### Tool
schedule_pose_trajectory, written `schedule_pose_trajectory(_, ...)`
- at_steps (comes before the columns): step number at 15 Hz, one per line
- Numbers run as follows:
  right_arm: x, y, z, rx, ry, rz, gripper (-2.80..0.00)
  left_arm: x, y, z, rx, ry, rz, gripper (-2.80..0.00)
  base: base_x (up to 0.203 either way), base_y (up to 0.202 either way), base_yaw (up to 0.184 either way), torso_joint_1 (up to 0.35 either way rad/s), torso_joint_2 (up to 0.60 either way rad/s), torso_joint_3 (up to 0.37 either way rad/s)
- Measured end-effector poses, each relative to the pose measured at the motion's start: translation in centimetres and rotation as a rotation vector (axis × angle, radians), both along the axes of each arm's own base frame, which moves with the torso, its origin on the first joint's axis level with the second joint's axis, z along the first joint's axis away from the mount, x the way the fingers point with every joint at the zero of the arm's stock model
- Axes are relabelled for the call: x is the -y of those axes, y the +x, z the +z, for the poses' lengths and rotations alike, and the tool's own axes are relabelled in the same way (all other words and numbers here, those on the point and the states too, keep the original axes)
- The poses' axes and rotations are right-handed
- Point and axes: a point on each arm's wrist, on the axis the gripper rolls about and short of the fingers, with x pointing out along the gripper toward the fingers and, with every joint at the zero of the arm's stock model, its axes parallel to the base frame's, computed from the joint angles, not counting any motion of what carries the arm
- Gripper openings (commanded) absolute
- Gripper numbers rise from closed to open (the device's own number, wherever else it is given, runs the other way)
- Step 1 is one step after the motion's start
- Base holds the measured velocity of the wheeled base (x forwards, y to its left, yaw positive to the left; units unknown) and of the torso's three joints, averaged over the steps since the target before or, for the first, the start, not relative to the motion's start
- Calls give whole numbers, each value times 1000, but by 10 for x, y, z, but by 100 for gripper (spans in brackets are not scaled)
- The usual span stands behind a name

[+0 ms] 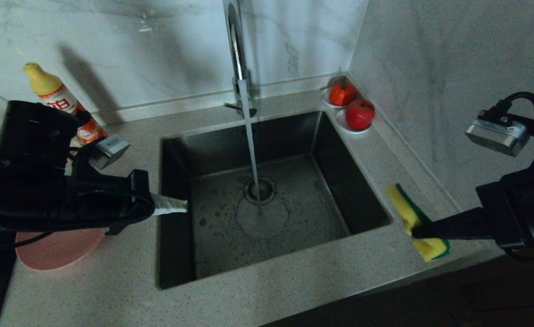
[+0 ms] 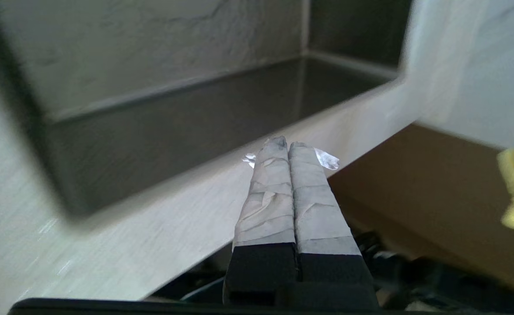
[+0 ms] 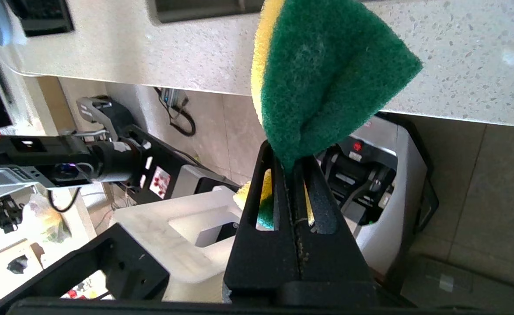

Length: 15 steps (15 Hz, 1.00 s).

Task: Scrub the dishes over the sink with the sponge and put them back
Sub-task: Place the plate on the table, then turn off the faucet

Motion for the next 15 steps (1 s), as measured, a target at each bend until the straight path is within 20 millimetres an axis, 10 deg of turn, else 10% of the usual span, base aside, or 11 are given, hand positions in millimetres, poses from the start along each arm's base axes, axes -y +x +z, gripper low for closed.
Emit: schedule_pose_trajectory(15, -5, 20, -12, -21, -18, -23, -280, 26, 74, -10, 146, -208, 163, -280, 0, 0, 0, 0, 0, 0)
